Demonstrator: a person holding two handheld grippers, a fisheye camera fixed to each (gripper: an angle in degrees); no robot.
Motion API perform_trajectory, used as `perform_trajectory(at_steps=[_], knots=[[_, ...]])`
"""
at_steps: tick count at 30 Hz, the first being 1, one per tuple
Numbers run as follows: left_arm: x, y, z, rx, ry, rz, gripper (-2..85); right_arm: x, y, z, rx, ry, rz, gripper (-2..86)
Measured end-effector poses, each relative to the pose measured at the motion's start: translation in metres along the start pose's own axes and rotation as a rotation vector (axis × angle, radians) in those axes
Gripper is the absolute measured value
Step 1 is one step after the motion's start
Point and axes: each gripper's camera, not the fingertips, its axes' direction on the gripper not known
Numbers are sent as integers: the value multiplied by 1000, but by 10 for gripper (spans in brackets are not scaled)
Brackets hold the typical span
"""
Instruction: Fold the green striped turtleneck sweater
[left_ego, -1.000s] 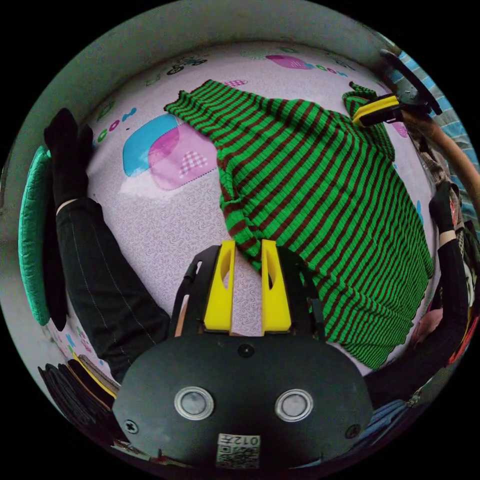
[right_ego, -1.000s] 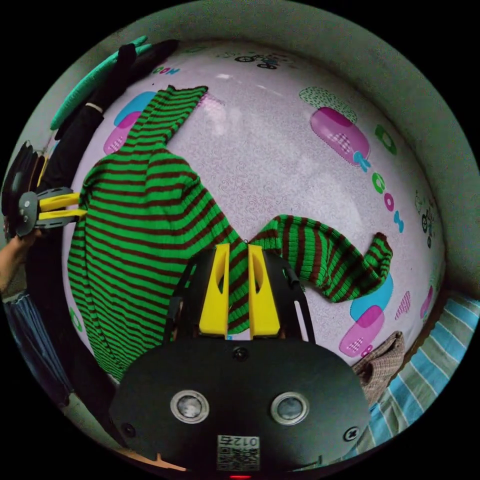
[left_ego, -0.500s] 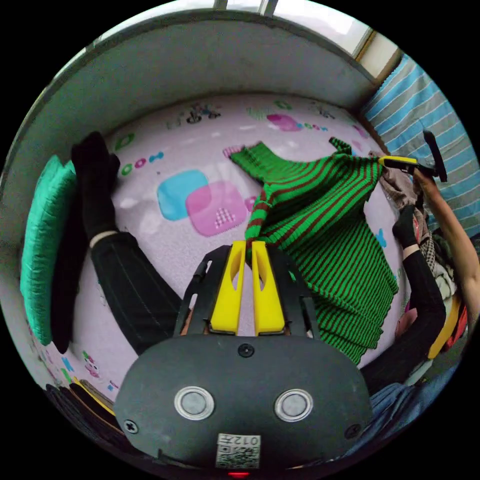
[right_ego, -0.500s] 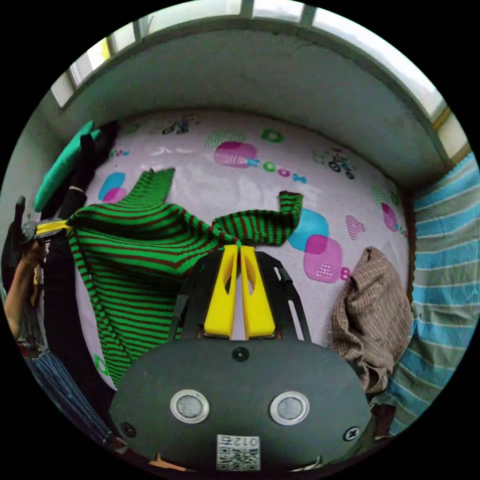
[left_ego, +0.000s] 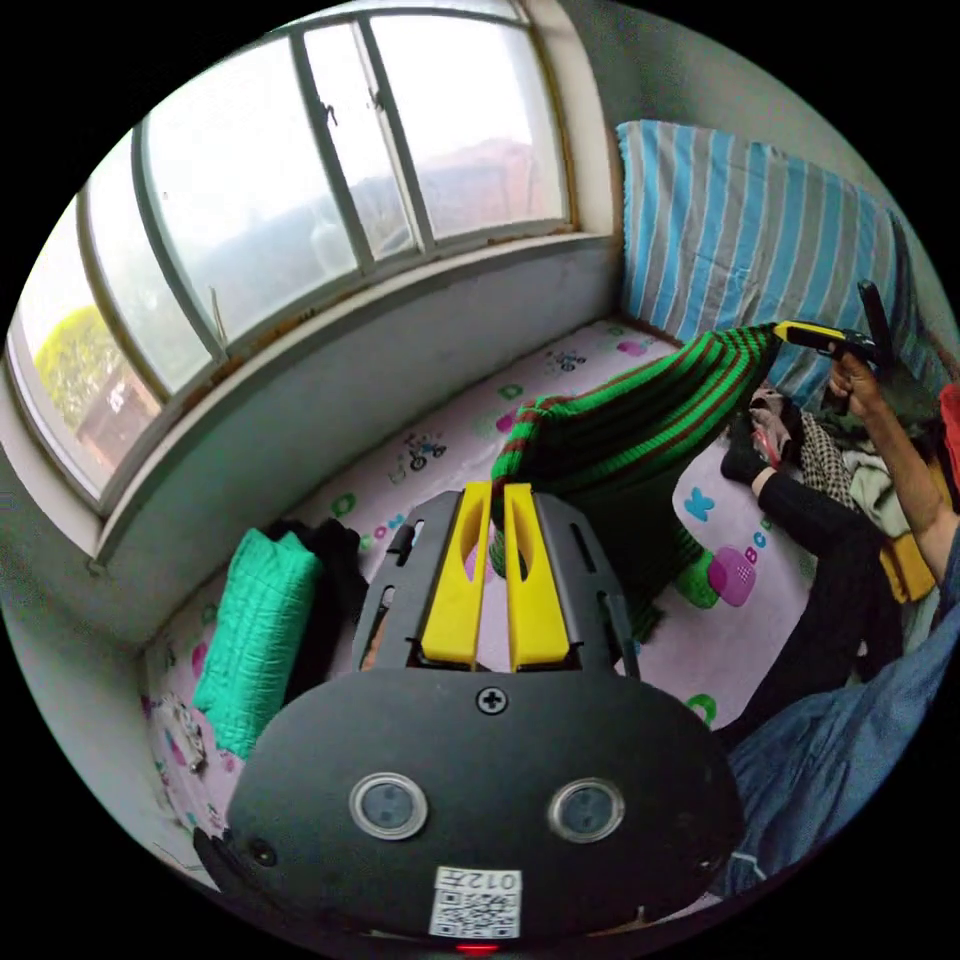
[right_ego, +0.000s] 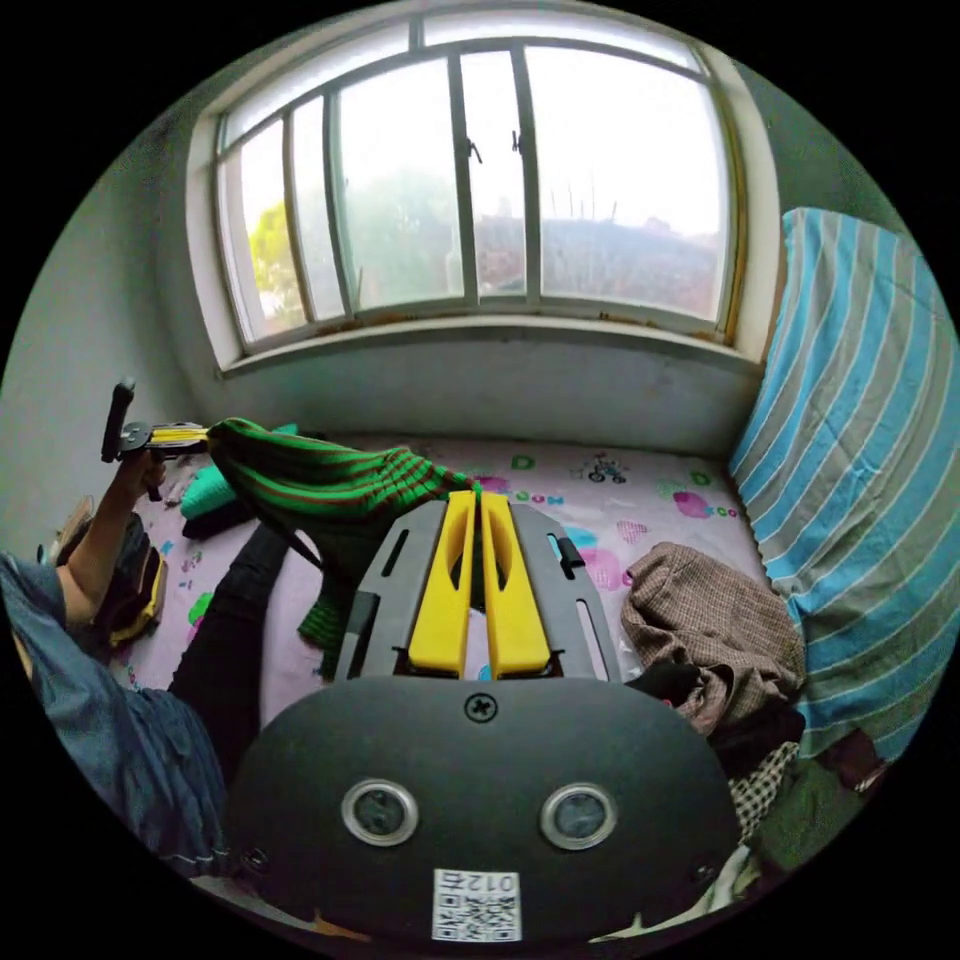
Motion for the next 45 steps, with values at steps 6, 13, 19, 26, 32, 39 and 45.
perform_trajectory(at_steps=[6, 13, 19, 26, 32, 39, 45], knots=[[20, 1, -85, 137, 32, 57, 1, -15, 41, -90, 158, 27, 0, 26], [7, -59, -86, 152, 60, 141, 1, 0, 4, -81, 160, 50, -18, 10], [-23, -157, 79, -48, 91, 203, 3, 40, -48, 81, -73, 186, -25, -1], [-48, -179, 310, -369, 2, -187, 4, 67, -30, 280, -362, 263, 122, 13], [29, -149, 379, -441, 206, -34, 7, 43, 42, 370, -583, -31, 125, 28], [132, -125, 458, -585, 366, 93, 6, -10, 130, 442, -799, -154, 123, 69], [160, -120, 503, -729, 276, 159, 6, -32, 141, 487, -847, -134, 152, 90]])
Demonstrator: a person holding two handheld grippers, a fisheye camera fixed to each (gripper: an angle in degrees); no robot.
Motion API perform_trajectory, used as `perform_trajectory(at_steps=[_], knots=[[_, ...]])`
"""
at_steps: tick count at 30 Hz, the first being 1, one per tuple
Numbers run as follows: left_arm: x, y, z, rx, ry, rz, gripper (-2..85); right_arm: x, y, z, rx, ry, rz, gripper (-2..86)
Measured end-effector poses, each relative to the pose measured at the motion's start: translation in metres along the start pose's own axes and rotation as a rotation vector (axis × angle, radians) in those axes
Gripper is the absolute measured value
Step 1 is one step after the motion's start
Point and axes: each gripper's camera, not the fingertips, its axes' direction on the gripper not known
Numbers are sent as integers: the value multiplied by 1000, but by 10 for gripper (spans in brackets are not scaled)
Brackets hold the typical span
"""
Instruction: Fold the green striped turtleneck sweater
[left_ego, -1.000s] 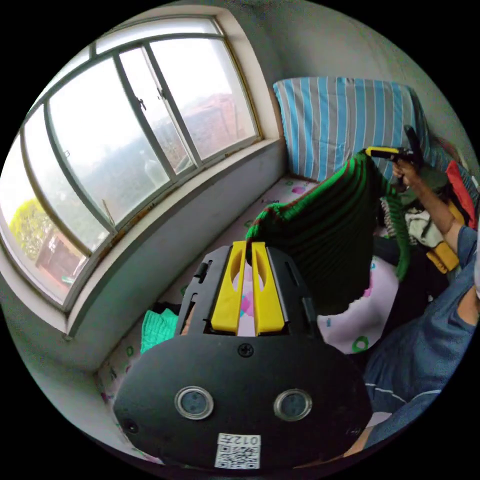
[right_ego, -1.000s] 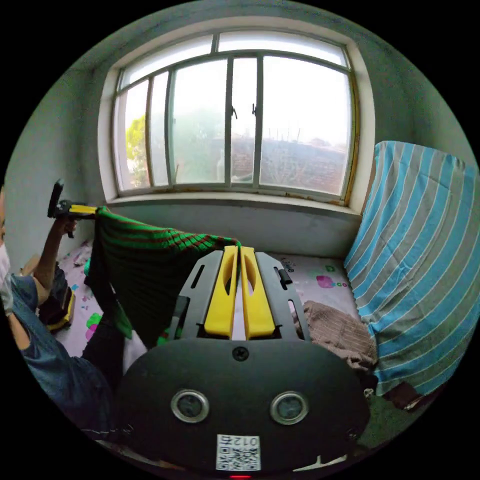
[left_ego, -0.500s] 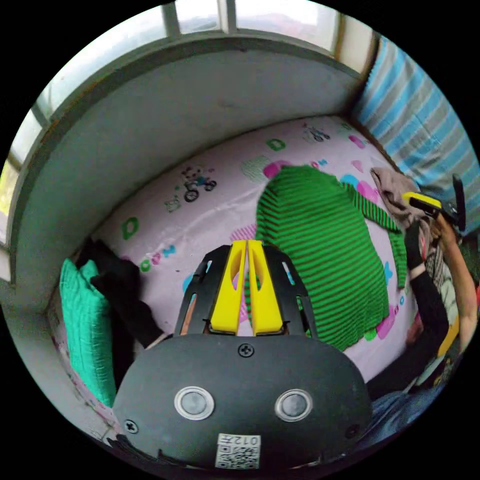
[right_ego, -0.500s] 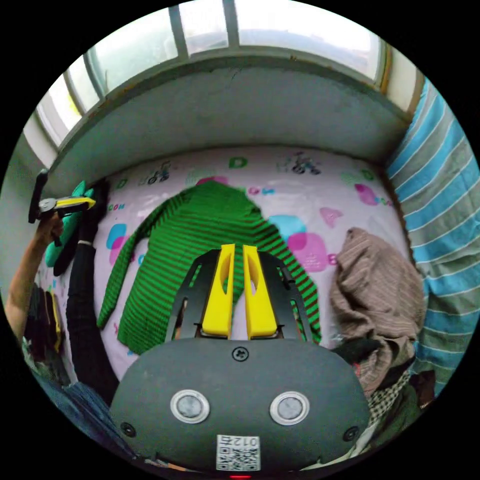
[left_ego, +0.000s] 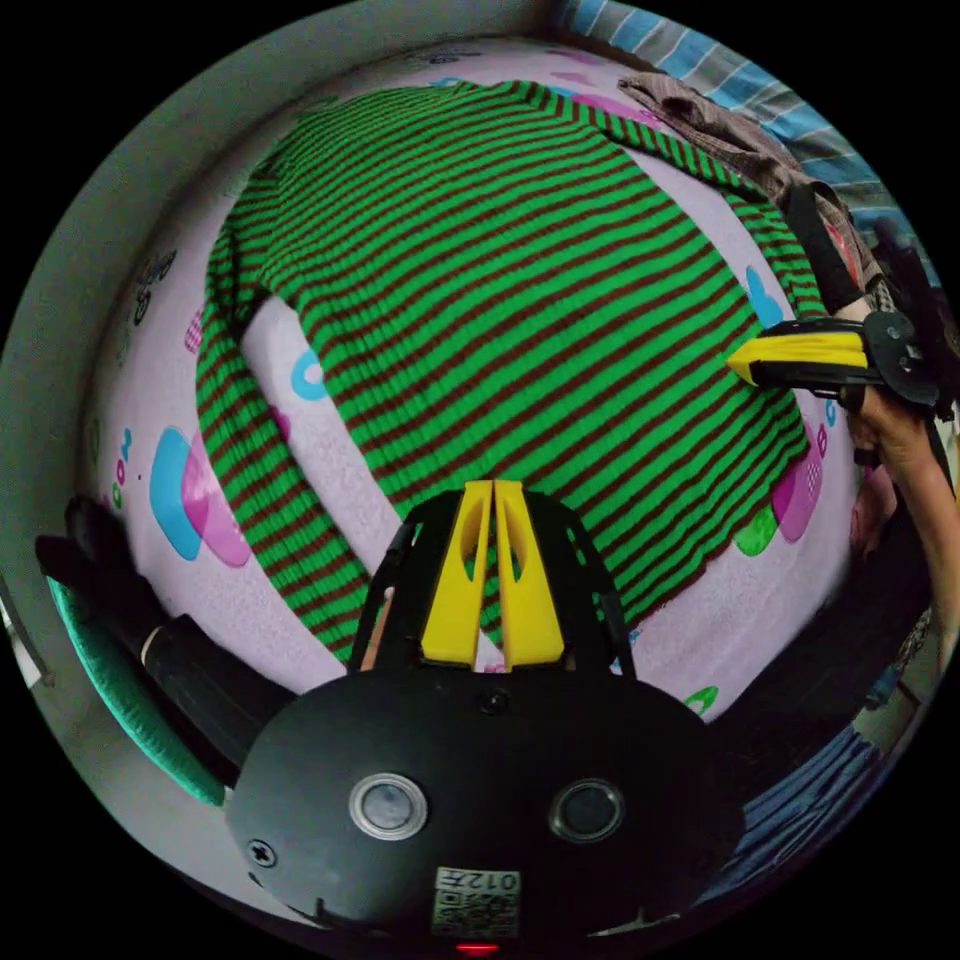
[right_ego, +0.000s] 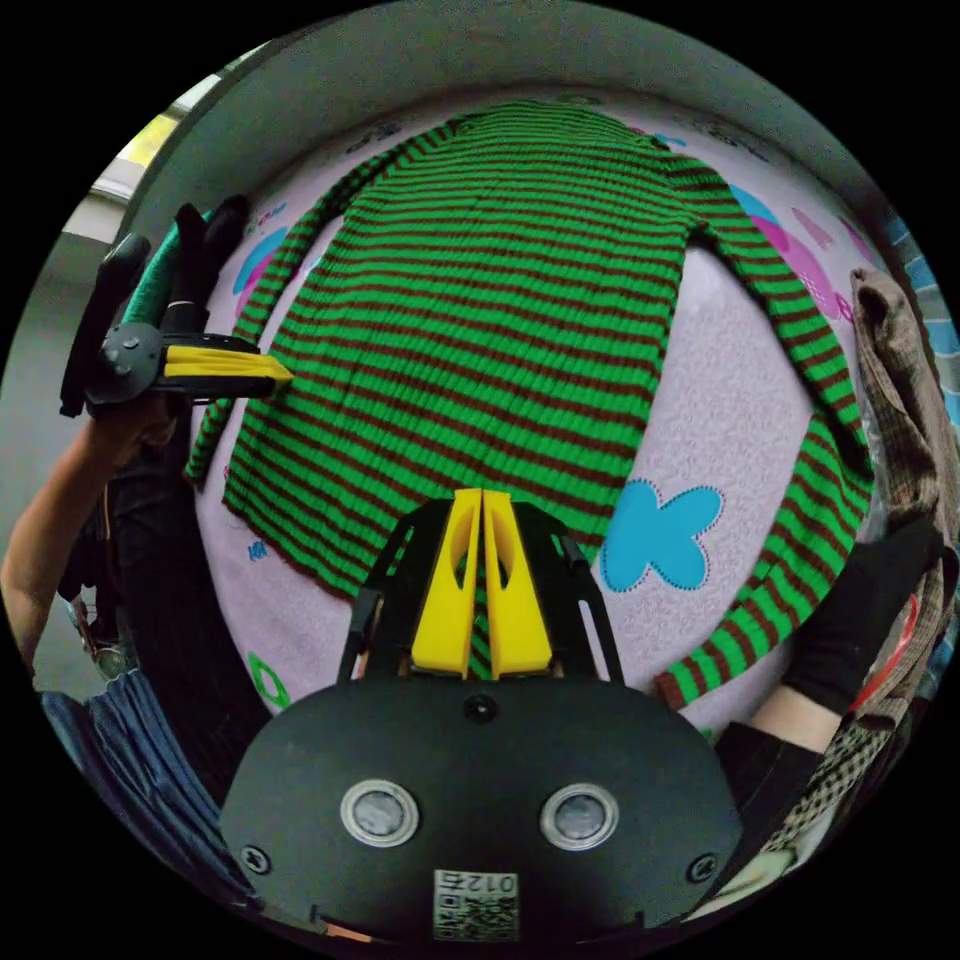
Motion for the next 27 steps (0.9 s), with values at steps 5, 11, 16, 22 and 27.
perform_trajectory(at_steps=[5, 11, 16, 22, 27], knots=[[-20, -6, 10, -55, 3, -52, 6, -10, -28, 13, -80, -12, -12, 101], [-33, 3, 20, -76, -36, -45, 6, -32, -54, 30, -157, -23, -66, 106], [-49, 15, 28, -123, -3, -58, 7, -59, -74, 43, -205, -1, -143, 105], [-71, 33, 43, -239, 162, -11, 8, -87, -101, 69, -459, -59, -292, 96], [-152, 9, -3, -59, 207, -60, 10, -78, -162, 45, -418, -121, -332, 84]])
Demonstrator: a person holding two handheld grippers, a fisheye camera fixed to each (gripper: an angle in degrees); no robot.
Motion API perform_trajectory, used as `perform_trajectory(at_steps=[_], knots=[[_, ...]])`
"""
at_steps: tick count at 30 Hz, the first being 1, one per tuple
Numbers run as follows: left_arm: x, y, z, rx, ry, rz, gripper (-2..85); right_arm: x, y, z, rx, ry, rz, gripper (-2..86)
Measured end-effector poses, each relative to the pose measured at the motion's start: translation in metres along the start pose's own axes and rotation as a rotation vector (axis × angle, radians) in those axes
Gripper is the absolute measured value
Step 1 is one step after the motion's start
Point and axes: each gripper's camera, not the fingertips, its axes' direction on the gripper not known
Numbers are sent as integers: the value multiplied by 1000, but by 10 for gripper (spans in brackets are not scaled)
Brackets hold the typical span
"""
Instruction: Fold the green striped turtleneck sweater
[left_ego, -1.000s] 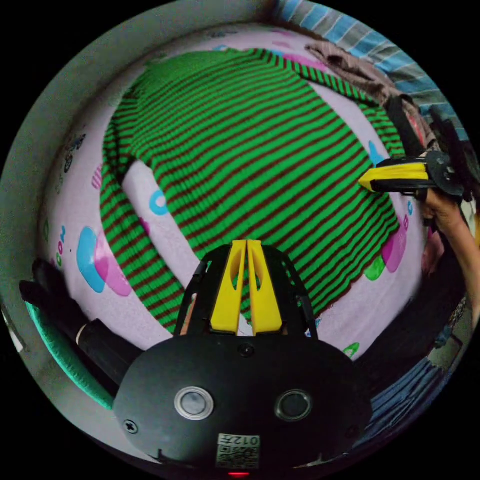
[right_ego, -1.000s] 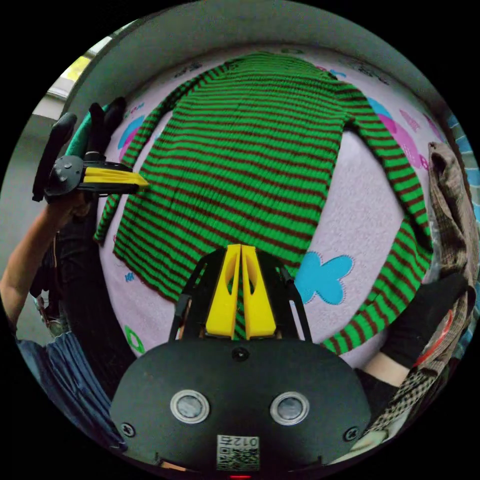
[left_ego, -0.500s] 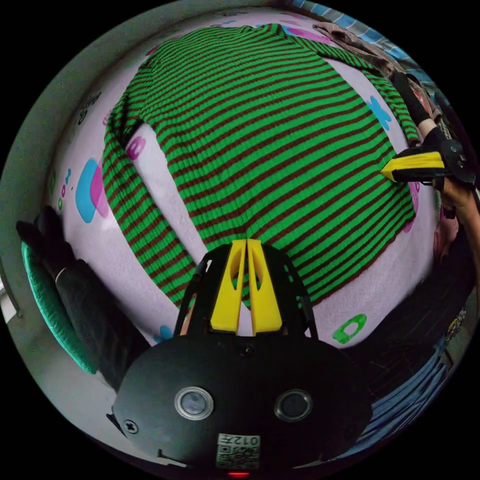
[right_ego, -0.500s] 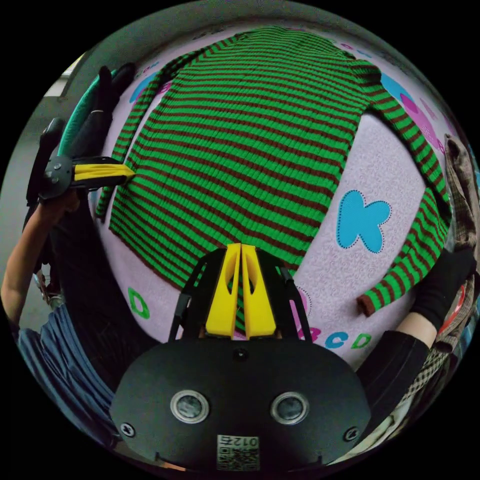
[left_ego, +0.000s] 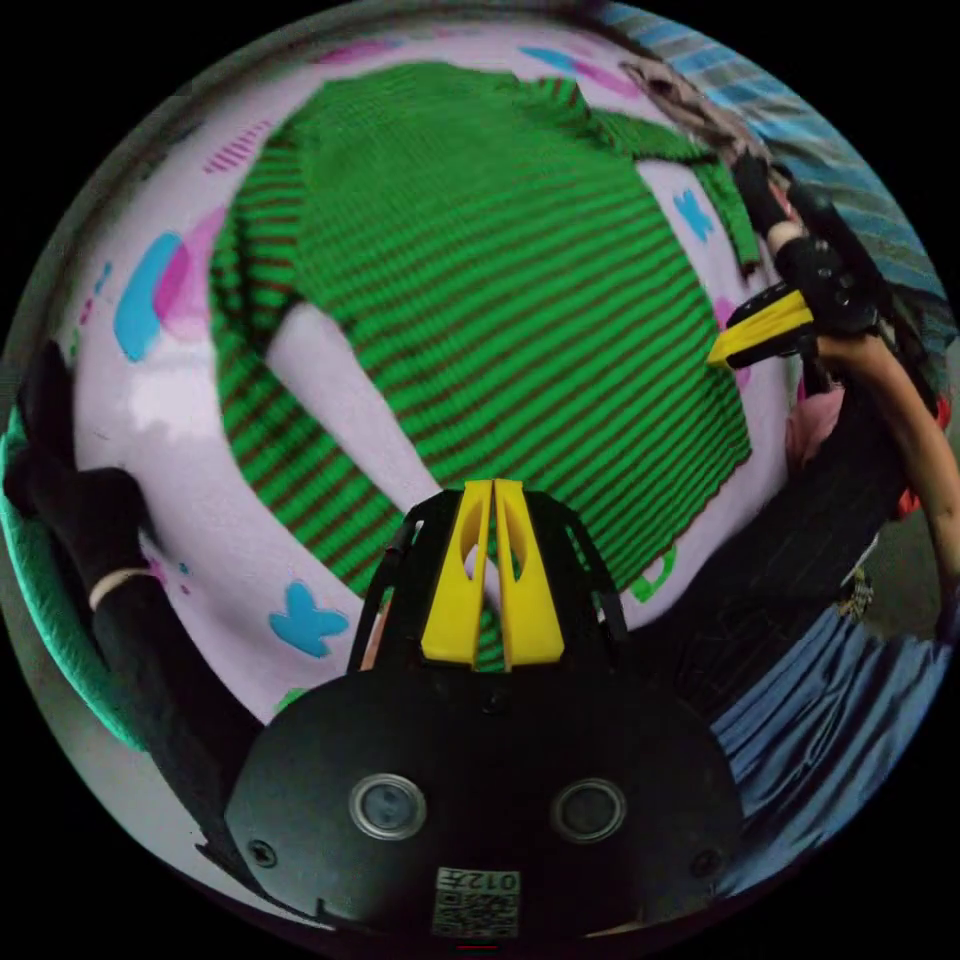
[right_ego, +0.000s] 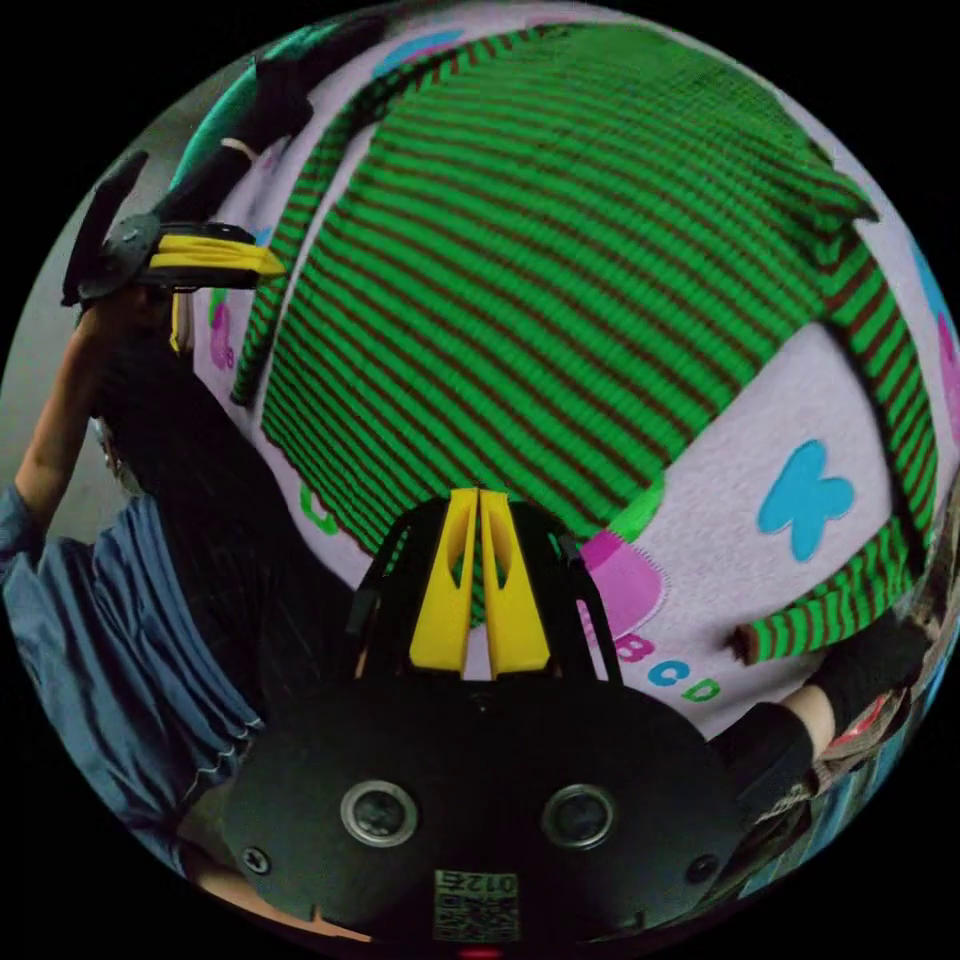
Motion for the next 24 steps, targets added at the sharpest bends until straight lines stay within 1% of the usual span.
perform_trajectory(at_steps=[3, 4, 5, 6, 7, 8, 10, 14, 18, 19, 20, 22, 24], knots=[[-47, -39, -41, 131, -14, -49, 12, 37, -38, -63, 180, -7, 59, 73], [-69, -61, -60, 205, -29, -76, 14, 54, -55, -88, 263, -7, 94, 68], [-92, -84, -75, 271, -35, -108, 18, 63, -63, -101, 307, -9, 109, 65], [-114, -107, -86, 316, -17, -146, 22, 82, -80, -125, 386, -16, 151, 60], [-124, -119, -89, 330, 4, -157, 27, 100, -98, -144, 448, -29, 173, 55], [-142, -142, -93, 347, 50, -169, 35, 108, -107, -152, 470, -33, 182, 57], [-162, -174, -94, 351, 70, -178, 50, 135, -140, -175, 531, -13, 231, 65], [-182, -227, -81, 281, 20, -113, 68, 160, -184, -183, 510, 44, 253, 88], [-197, -244, -65, 222, 4, -89, 51, 172, -215, -177, 440, 85, 224, 81], [-199, -243, -64, 226, 8, -89, 45, 172, -219, -175, 437, 82, 204, 42], [-202, -239, -65, 247, 18, -86, 35, 172, -219, -175, 435, 81, 194, 22], [-205, -230, -71, 286, 28, -89, 23, 162, -214, -179, 468, 122, 153, -1], [-203, -209, -88, 348, 30, -58, 15, 149, -202, -188, 510, 115, 95, -5]])
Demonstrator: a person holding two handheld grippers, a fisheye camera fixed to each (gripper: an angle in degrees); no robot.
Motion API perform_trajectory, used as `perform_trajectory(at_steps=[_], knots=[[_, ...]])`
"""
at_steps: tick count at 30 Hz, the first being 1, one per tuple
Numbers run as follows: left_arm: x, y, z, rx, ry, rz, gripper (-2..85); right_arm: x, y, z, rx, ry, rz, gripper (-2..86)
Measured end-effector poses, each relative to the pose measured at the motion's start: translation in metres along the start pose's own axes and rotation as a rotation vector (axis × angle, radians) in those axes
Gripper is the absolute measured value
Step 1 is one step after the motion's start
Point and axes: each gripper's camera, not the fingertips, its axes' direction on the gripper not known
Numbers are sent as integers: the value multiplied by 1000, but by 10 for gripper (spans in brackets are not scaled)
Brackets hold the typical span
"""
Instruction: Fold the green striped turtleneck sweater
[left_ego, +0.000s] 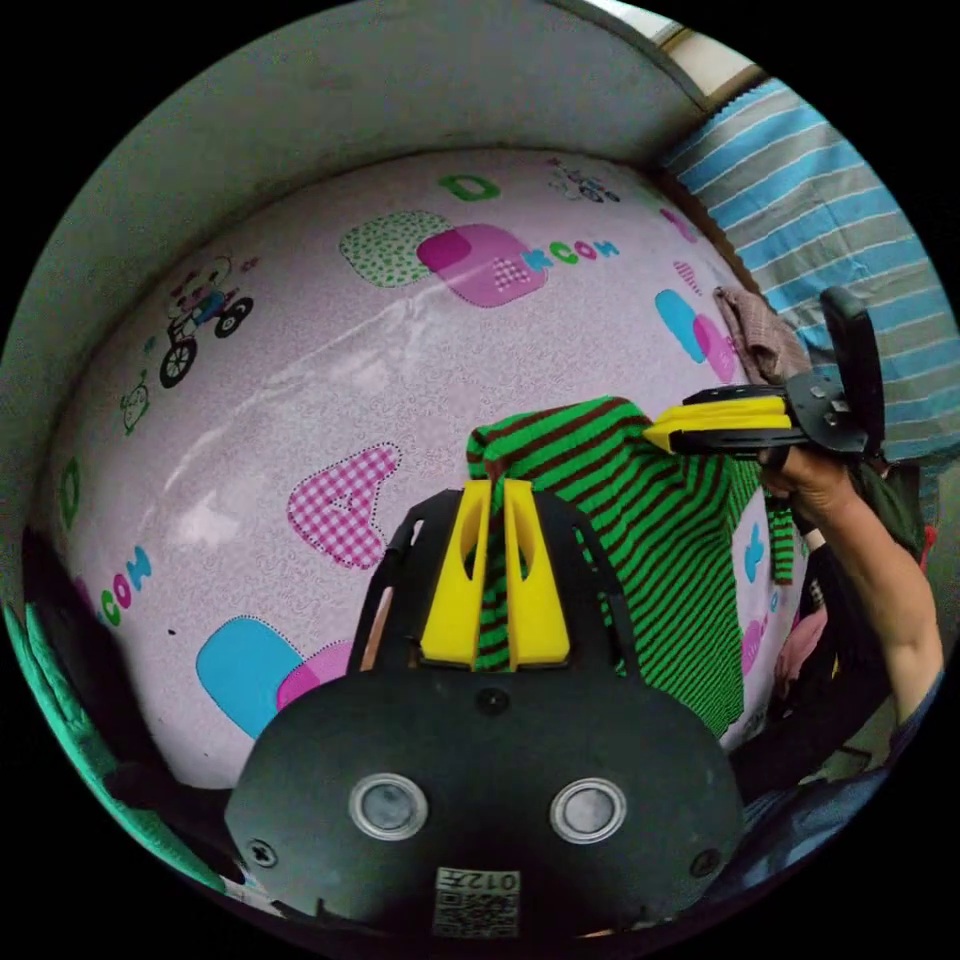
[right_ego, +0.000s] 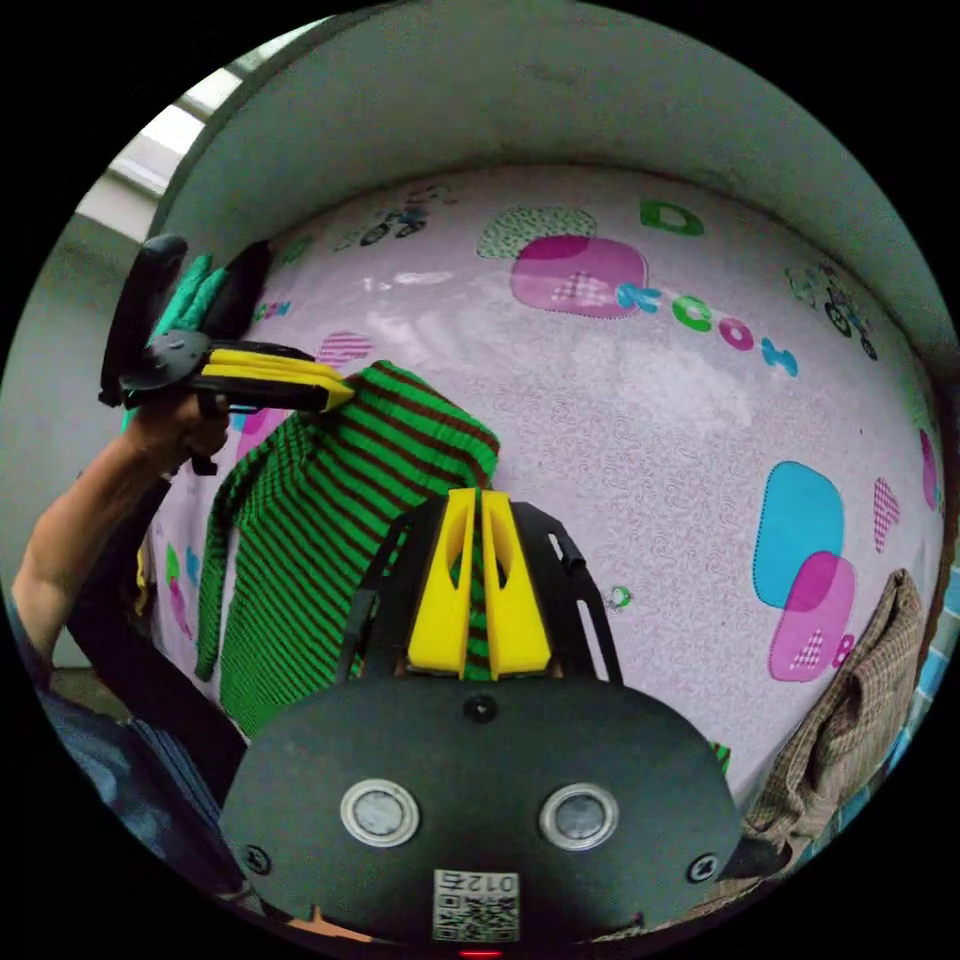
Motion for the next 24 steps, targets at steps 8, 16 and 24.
perform_trajectory(at_steps=[8, 16, 24], knots=[[43, 116, -15, -246, 103, 179, 25, -66, 85, -9, -274, -141, -235, 32], [-5, 144, -46, -177, 241, -2, 55, -29, 90, -66, -137, -286, -66, 68], [87, 155, -23, -215, 41, 349, 105, -31, 78, -44, -208, -235, -41, 86]])
